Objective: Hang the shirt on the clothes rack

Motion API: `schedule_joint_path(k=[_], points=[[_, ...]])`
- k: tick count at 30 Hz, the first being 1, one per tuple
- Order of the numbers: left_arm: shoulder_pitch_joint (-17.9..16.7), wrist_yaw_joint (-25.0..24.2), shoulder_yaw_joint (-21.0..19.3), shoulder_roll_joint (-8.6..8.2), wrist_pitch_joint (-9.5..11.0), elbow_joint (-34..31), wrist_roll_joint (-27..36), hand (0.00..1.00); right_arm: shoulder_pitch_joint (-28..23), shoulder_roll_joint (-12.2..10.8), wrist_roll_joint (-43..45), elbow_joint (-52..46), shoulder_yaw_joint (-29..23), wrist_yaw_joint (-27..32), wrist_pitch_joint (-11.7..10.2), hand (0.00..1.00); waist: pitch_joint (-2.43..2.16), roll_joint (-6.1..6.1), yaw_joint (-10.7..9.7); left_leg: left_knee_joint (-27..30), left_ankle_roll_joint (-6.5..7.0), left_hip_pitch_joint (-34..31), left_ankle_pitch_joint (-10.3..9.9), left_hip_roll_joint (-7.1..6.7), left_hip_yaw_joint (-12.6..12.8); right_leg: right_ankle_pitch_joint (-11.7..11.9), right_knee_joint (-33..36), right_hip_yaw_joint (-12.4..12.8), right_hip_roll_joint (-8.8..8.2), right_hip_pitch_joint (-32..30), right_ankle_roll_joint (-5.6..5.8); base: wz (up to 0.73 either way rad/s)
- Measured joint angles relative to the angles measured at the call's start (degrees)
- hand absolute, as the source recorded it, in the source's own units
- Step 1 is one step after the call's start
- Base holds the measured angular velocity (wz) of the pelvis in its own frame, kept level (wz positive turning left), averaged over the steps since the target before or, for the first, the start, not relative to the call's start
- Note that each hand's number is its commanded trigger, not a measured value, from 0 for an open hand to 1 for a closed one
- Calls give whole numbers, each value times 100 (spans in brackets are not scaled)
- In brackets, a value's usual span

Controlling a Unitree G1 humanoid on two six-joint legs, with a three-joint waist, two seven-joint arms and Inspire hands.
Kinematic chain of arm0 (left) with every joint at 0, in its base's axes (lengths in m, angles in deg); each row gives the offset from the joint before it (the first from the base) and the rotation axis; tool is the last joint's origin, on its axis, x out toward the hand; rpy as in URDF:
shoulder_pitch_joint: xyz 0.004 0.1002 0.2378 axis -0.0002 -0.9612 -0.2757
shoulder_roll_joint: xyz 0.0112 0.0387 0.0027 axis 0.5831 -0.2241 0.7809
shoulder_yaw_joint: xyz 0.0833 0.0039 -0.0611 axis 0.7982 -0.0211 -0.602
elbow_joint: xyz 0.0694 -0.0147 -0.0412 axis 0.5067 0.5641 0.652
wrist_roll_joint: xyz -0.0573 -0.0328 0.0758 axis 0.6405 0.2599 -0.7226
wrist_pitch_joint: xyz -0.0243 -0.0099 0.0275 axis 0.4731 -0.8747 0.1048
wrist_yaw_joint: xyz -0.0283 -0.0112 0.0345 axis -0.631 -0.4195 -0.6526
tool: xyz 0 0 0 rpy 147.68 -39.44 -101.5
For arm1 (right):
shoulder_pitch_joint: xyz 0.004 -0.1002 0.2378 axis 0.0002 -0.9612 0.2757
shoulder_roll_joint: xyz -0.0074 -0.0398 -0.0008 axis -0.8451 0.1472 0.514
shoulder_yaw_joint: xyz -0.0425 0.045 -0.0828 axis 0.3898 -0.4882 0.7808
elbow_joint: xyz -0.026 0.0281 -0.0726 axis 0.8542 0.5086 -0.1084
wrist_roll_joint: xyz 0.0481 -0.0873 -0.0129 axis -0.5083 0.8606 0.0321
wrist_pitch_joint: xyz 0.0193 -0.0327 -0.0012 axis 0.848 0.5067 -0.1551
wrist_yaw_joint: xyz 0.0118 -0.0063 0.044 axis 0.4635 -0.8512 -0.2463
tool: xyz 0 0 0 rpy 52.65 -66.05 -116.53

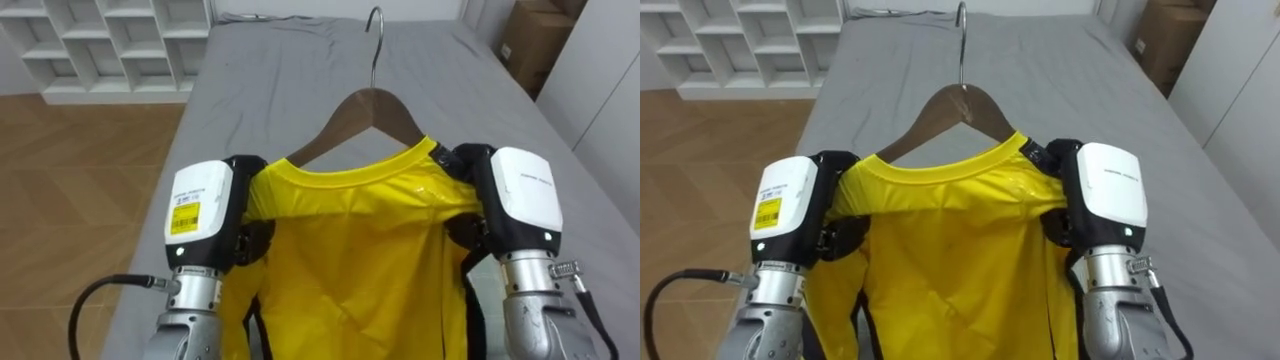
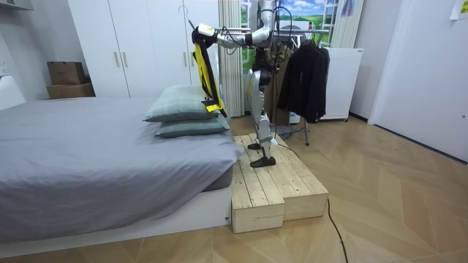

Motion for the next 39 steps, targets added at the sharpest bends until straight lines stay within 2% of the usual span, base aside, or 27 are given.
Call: schedule_joint_path(k=[8, 21, 22, 23, 28, 34, 39], points=[[0, 0, -25, 128, -2, 1, -2, 100, 1, 7, -21, 0, -5, -118, -123, 100, 14, 4, -9, -6, 0, -2, 0, 0, -5, 0, -1, 1, 1, 0, 0, 0], [0, 1, -27, 137, -1, -1, -4, 98, 1, 19, -21, 5, -7, -114, -133, 100, 13, 4, -27, -1, 0, -34, 0, -2, -49, 0, -1, -51, 1, -7, 1, 1], [0, 2, -28, 138, -1, -1, -4, 40, 0, 19, -21, 5, -7, -112, -137, 100, 13, 3, -25, -1, 0, -35, 0, -2, -54, 0, -1, -53, 1, -7, 1, 0], [0, 2, -28, 138, -1, -1, -4, 0, 1, 19, -20, 6, -7, -112, -137, 100, 12, 2, -25, -1, 0, -37, 0, -3, -61, 0, -1, -56, 1, -7, 1, 0], [1, 6, -28, 108, 13, -11, 0, 0, -4, 19, 10, 29, 6, -98, -189, 100, 11, 1, -29, -1, 0, -39, 0, -6, -78, 0, -1, -58, 1, -3, 1, 0], [0, 1, -1, -41, 118, -90, 11, 0, -11, 12, 64, 52, 63, -89, -196, 100, 11, 0, -33, -3, 0, -42, 0, -8, -98, 0, -1, -83, 1, -1, 1, 1], [0, -99, 19, -51, 136, -86, 37, 0, -27, 12, 92, 51, 66, -91, -194, 100, 8, -3, -107, -3, 0, -32, 1, -11, -121, 0, 0, -116, -1, 23, 1, 1]])
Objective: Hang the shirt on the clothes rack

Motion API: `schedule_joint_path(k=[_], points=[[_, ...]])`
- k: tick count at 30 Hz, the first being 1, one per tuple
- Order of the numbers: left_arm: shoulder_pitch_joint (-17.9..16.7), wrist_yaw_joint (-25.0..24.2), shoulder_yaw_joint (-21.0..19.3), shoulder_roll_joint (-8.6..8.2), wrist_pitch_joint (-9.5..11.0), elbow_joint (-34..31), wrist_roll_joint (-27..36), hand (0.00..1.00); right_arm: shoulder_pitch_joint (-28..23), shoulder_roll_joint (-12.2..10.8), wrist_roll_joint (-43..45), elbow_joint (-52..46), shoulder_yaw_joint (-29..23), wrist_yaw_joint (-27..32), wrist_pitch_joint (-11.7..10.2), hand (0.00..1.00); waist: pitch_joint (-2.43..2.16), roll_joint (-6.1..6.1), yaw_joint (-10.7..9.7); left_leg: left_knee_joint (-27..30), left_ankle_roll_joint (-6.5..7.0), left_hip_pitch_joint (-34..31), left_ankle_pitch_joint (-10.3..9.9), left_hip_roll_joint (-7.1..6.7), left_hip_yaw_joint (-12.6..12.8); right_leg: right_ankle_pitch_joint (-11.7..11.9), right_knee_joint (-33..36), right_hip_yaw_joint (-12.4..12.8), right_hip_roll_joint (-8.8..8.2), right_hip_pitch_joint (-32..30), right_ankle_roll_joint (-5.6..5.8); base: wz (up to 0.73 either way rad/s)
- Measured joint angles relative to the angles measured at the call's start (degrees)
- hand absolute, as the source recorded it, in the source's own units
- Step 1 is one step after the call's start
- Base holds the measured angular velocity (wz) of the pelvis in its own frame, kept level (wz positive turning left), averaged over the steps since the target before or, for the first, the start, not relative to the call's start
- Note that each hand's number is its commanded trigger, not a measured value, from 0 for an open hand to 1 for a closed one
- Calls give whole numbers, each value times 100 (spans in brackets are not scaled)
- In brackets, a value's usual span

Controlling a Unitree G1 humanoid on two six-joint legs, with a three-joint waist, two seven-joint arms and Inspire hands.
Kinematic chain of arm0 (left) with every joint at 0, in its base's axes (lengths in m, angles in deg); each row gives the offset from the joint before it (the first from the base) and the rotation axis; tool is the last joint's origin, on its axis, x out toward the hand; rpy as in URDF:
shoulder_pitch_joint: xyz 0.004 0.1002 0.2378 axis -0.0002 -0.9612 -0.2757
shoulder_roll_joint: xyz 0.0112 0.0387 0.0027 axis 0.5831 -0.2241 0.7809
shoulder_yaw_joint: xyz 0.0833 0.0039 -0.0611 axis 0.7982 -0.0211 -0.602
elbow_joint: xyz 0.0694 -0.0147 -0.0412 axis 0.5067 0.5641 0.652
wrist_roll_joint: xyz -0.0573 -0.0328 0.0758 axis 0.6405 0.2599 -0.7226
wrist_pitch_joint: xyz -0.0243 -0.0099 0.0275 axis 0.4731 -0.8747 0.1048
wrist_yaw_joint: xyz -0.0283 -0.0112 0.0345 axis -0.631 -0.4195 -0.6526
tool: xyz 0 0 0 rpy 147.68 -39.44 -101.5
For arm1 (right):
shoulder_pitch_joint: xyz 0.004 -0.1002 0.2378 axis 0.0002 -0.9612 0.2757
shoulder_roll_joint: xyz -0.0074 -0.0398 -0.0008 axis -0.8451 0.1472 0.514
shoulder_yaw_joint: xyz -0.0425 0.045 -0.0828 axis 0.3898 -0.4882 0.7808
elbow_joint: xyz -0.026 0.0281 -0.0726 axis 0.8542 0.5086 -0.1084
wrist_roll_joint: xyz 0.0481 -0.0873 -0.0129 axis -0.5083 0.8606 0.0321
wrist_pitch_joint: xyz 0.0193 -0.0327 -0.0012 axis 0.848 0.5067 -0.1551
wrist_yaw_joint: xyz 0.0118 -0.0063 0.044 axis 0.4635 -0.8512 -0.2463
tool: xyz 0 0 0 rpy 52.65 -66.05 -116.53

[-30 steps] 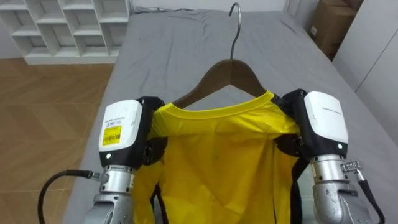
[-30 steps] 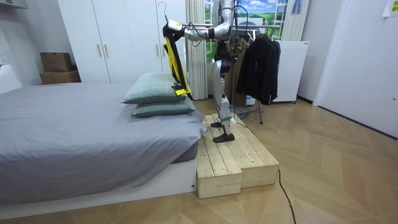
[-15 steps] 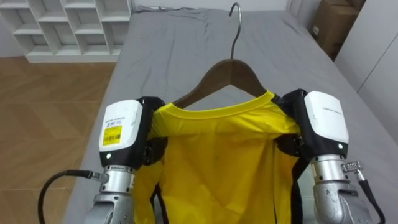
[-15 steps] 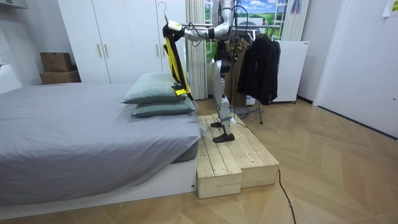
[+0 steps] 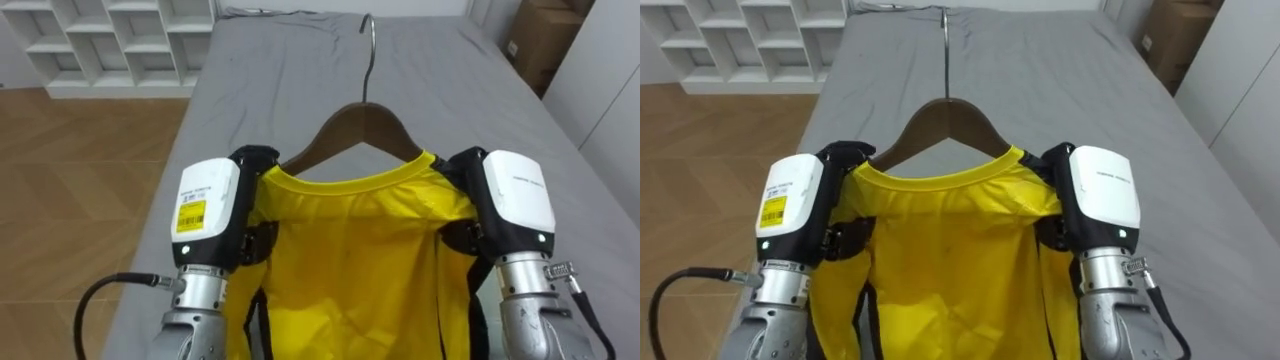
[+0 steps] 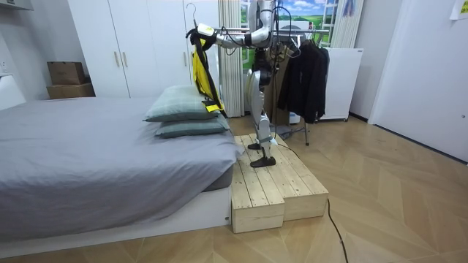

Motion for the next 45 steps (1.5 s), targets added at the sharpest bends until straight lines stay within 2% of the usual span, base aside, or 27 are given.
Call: schedule_joint_path(k=[10, 25, 30, 33, 45], points=[[-1, -124, 75, -2, -1, 37, 536, 0, -260, 60, -5, 1, 31, 44, 0, 100, -6, 4, 7, 0, 0, 28, 0, 0, 35, 0, 8, 7, -3, 5, 0, -1], [-2, -140, 50, -21, 4, 31, 534, 0, -262, 66, 67, 17, 22, 154, -3, 100, -37, 52, 110, 20, 1, 37, 1, 0, 49, 0, 9, 8, -10, 15, 0, 0], [-2, -140, -74, -40, 89, 27, 537, 0, -261, 66, 68, 56, -9, 336, -61, 100, -39, 53, 96, 20, 1, 40, 1, 0, 46, 0, 9, -3, -10, 20, 0, 0], [-2, -140, -144, -37, 142, 27, 549, 0, -260, 66, -8, 205, -61, 445, -131, 100, -40, 48, 96, 15, 1, 68, 1, 0, 46, 0, 8, -6, -12, 46, 0, 0], [-71, -170, -152, -33, 173, 27, 775, 0, -260, 80, -62, 438, -211, 483, -146, 100, -32, -31, 98, -3, 1, 150, 1, 2, 73, 0, 7, 0, -13, 104, 0, 0]])
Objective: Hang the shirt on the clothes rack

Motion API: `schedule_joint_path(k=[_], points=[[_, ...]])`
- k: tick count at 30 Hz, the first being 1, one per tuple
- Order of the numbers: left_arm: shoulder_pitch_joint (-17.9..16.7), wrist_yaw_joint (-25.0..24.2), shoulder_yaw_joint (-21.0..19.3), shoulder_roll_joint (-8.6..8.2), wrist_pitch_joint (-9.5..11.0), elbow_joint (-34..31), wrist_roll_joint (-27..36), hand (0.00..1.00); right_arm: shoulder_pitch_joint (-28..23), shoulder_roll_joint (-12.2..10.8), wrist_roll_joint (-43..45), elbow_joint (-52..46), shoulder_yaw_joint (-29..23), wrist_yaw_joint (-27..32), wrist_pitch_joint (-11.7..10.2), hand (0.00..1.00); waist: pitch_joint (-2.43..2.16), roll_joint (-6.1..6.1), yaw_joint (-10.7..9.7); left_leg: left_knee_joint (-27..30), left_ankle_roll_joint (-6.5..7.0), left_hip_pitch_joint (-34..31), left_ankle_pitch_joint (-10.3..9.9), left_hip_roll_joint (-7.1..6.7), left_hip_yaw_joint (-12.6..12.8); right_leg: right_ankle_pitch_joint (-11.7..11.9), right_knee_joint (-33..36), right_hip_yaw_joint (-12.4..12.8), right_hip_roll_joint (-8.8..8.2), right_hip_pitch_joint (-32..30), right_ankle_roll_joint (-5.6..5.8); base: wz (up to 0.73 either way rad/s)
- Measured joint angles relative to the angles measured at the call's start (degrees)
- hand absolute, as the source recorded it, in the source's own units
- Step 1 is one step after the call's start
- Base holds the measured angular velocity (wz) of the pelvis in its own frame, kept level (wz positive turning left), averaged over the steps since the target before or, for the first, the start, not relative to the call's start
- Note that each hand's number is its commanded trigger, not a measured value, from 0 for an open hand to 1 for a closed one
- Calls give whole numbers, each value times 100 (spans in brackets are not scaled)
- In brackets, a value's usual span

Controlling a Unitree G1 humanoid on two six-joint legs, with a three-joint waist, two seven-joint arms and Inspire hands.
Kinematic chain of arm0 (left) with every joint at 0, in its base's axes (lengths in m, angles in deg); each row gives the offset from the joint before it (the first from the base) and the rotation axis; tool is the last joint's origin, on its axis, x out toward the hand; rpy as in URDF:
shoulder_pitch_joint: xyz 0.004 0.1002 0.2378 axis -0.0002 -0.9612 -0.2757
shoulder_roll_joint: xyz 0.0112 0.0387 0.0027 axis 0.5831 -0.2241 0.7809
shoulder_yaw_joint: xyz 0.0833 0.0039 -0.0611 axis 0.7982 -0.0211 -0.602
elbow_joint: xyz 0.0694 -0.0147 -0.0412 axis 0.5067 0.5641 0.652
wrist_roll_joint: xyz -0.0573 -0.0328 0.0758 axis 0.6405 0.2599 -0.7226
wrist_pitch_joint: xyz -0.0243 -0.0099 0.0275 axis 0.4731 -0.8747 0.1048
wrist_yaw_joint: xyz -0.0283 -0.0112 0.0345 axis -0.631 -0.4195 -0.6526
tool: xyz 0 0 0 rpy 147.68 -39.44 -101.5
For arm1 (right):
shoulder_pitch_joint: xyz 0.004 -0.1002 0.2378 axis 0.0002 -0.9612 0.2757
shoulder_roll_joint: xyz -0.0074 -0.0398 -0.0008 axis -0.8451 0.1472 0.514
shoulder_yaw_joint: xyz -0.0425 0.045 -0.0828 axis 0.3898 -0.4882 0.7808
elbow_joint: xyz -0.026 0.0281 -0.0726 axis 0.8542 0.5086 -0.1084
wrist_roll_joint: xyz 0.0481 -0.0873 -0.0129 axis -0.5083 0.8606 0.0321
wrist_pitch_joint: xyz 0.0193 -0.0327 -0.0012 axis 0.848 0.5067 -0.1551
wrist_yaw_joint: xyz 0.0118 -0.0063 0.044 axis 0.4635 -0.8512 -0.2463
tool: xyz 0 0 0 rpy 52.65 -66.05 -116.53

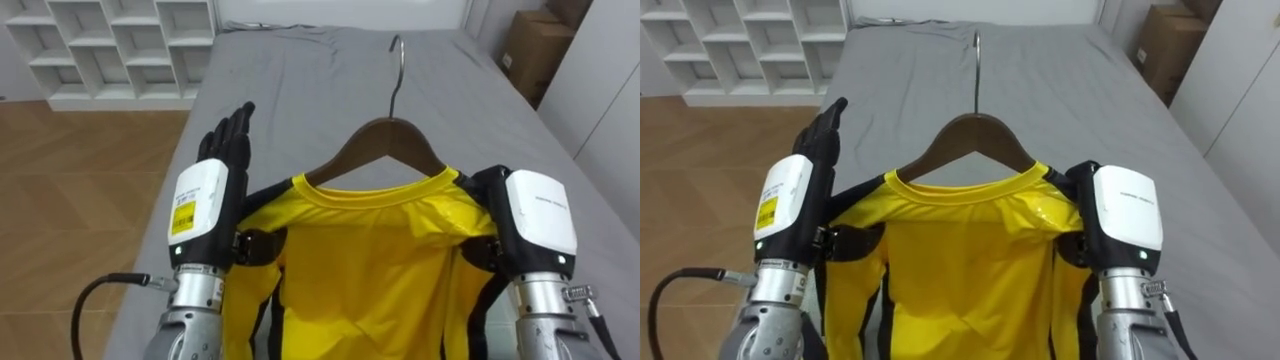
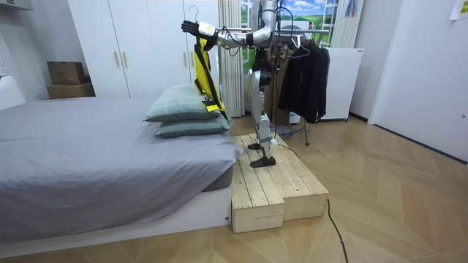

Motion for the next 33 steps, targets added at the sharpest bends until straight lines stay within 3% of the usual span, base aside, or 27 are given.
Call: schedule_joint_path(k=[6, 11, 21, 23, 33], points=[[-168, -38, -53, 16, 0, 13, 3, 0, -22, 0, 5, 22, -44, 1, -38, 100, 2, -16, -9, -6, 0, 60, 0, 0, -5, -1, -1, 10, 0, 59, 1, 0], [-487, -203, -308, 47, 66, 9, 0, 0, -162, 12, 4, 51, -500, 176, -186, 100, 2, -24, 6, -30, 0, 92, 0, -2, 3, -11, -4, 70, 2, 80, 17, 0], [-509, -333, -452, 75, 226, 9, 443, 0, -162, 81, 14, 392, -690, 393, -315, 100, 1, 13, -53, -4, 0, 64, 0, -2, 41, -11, 3, 75, 0, 47, 16, -1], [-509, -393, -452, 91, 239, 8, 485, 0, -162, 104, 2, 391, -689, 421, -372, 100, -23, 53, -104, 7, 0, -4, 0, -3, 50, -10, 23, 81, -6, -30, 16, 0], [-519, -602, -446, 183, 357, 6, 834, 0, -192, 128, -49, 390, -710, 441, -426, 100, -35, 95, -239, 3, 3, 0, 1, -49, 199, -11, 121, 147, -79, -142, 17, -7]])
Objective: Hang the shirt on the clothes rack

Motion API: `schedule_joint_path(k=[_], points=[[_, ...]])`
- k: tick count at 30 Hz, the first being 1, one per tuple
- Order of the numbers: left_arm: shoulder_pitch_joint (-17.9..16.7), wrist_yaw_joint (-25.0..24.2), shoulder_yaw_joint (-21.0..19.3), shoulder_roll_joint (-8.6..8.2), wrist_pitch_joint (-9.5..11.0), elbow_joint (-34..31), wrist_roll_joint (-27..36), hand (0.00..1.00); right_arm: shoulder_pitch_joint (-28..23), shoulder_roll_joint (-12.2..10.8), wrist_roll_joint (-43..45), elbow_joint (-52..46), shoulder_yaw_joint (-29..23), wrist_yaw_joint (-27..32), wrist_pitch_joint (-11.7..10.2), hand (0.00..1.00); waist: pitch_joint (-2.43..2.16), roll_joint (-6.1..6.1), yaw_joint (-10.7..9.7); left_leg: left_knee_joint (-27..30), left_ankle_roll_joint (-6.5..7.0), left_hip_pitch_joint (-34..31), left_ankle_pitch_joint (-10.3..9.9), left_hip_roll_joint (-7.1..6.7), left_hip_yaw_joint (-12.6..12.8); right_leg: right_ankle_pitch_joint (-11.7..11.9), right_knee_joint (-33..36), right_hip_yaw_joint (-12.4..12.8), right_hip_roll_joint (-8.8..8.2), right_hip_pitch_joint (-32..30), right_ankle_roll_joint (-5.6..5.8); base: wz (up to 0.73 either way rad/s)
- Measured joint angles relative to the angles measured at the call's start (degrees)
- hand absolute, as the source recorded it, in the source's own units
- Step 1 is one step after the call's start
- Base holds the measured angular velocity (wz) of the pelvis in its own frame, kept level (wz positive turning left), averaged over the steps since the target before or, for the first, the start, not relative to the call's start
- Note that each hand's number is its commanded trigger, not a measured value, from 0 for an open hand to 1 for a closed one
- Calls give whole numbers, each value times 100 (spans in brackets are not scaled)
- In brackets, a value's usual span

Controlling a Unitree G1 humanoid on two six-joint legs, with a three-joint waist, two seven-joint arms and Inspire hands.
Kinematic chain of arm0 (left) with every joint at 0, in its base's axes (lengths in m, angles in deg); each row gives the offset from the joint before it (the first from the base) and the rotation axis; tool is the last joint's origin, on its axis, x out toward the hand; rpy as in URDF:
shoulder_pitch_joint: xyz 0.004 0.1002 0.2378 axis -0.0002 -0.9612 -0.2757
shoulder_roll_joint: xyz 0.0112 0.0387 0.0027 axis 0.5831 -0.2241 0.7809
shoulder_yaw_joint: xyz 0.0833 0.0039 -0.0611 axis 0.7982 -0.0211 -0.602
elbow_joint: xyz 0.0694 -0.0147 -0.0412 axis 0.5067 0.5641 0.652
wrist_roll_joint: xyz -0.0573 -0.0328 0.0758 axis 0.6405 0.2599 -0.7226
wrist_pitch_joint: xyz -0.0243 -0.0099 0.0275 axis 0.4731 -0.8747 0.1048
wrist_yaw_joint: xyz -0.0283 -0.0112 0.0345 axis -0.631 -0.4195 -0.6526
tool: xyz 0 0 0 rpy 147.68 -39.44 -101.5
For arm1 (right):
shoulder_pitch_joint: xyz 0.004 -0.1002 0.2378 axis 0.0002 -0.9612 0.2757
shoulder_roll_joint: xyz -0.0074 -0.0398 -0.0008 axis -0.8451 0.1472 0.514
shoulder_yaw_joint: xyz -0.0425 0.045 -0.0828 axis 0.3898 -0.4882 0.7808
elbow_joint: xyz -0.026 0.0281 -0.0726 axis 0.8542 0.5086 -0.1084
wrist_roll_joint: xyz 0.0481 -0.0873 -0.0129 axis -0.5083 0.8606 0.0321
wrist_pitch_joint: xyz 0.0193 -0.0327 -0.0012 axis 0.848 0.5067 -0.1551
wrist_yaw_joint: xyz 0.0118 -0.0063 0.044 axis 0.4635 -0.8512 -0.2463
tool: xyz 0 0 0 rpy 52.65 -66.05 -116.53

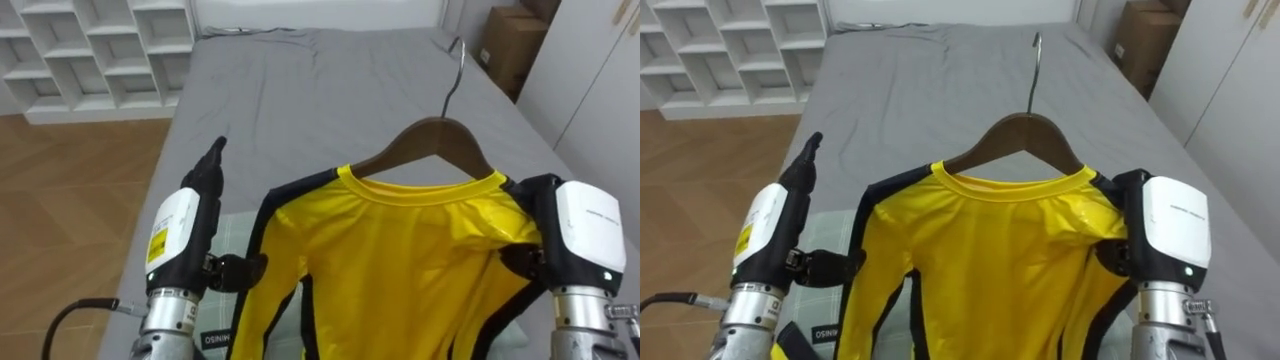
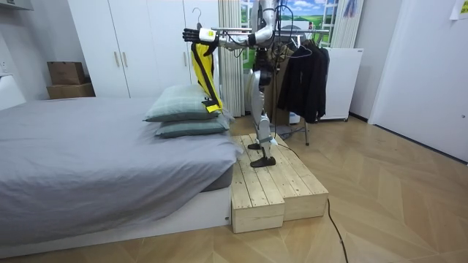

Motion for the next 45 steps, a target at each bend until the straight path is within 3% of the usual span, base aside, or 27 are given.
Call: schedule_joint_path(k=[6, 9, 10, 14, 18, 20, 23, 26, 30, 33, 34, 36, 37, 38, 39, 40, 41, 42, 44, 45], points=[[-26, -78, -14, 48, 8, -4, 52, 0, -227, 2, 0, 2, -60, 61, -118, 100, 0, 17, 27, -10, 7, 26, 2, 0, 150, 1, 22, 100, -11, -75, 2, -14], [-222, -167, -88, 6, 15, -91, 46, 0, -251, 3, 27, 56, -285, 51, -114, 100, 6, 59, 100, -56, 10, 178, 0, 29, 393, 0, 155, 201, -10, -167, 2, -41], [-300, -242, -216, -34, 17, -152, 51, 0, -251, 4, 87, 39, -371, 51, -106, 100, 2, 63, 210, -96, 21, 227, -10, 58, 610, 1, 260, 237, -1, -294, 2, -89], [-548, -376, -639, -61, 16, -277, 182, 0, -249, 0, 374, -55, -426, -32, -107, 100, 2, 55, 315, -144, 45, 322, -66, 160, 1298, 95, 614, -388, -105, -705, -135, -87], [-560, -458, -675, -50, 16, -283, 384, 0, -249, -15, 435, -63, -387, -53, -110, 100, 14, 19, 342, -152, 23, 465, -136, 279, 1850, 224, 703, -681, -120, -876, -259, -80], [-575, -494, -701, -67, 14, -283, 418, 0, -252, -80, 562, -65, -390, -52, -110, 100, 18, 13, 370, -103, -28, 559, -254, 404, 2279, 329, 667, -1125, -115, -901, -387, -89], [-583, -508, -776, -156, -10, -285, 549, 0, -333, -77, 769, -270, -398, -52, -110, 100, 14, 12, 358, -79, -95, 678, -340, 476, 2703, 383, 675, -1427, -94, -982, -475, -79], [-591, -526, -784, -227, -43, -283, 540, 0, -454, -80, 969, -470, -408, -51, -130, 100, 10, 4, 119, -52, -132, 721, -361, 495, 2889, 415, 693, -1427, -27, -1080, -533, -42], [-634, -569, -728, -266, -57, -277, 502, 0, -734, -82, 934, -661, -409, -47, -196, 100, 13, -16, 10, 5, -253, 881, -441, 594, 3211, 396, 701, -1406, 99, -1075, -599, -45], [-741, -594, -724, -266, -65, -215, 504, 0, -850, -96, 937, -743, -409, -64, -266, 100, 35, -108, -41, 359, -361, 967, -521, 761, 3536, 314, 809, -1248, 202, -1104, -709, -62], [-748, -610, -729, -260, -75, -150, 504, 0, -872, -96, 937, -844, -409, -71, -296, 100, 43, -167, -31, 700, -403, 933, -559, 883, 3668, 252, 881, -1265, 212, -1157, -782, -76], [-764, -629, -714, -251, -87, -22, 510, 0, -861, -92, 936, -973, -411, -71, -386, 100, 45, -230, -34, 1372, -410, 851, -589, 1049, 3637, 90, 999, -1101, 263, -1207, -866, -82], [-779, -642, -682, -258, -86, 49, 507, 0, -853, -74, 936, -1052, -411, -71, -428, 100, 45, -232, -31, 1936, -405, 757, -587, 1230, 3457, -38, 1109, -901, 346, -1210, -889, -92], [-781, -692, -645, -276, -86, 113, 507, 0, -848, -45, 936, -1119, -410, -71, -441, 100, 55, -180, -33, 2453, -359, 631, -559, 1392, 3091, -100, 1171, -626, 468, -1145, -943, -96], [-786, -709, -635, -282, -86, 134, 507, 0, -846, -44, 937, -1130, -410, -71, -445, 100, 63, -173, -35, 2691, -301, 547, -524, 1428, 2894, -132, 1212, -481, 531, -1129, -967, -97], [-792, -727, -628, -361, -84, 173, 522, 0, -849, -37, 940, -1129, -412, -71, -438, 100, 68, -169, -29, 2911, -172, 376, -538, 1370, 2374, -193, 1248, -214, 625, -1083, -979, -103], [-791, -727, -584, -460, -81, 178, 506, 0, -848, -14, 951, -1129, -418, -71, -425, 100, 73, -179, -47, 2815, -98, 186, -660, 1132, 1902, -221, 1255, 49, 670, -1069, -986, -110], [-791, -727, -552, -499, -68, 178, 504, 0, -848, -4, 947, -1130, -418, -71, -426, 100, 73, -179, -39, 2748, -57, 73, -690, 1023, 1693, -244, 1251, 204, 698, -1068, -974, -130], [-797, -725, -471, -627, 14, 180, 529, 0, -847, 2, 967, -1130, -408, -71, -432, 100, 75, -179, 121, 2112, -55, -289, -692, 547, 940, -193, 1228, 876, 828, -1072, -911, -160], [-798, -722, -467, -667, 32, 181, 542, 0, -847, 4, 967, -1129, -407, -70, -432, 100, 71, -173, 157, 1901, -65, -340, -685, 446, 781, -172, 1217, 1003, 853, -1079, -896, -180]])
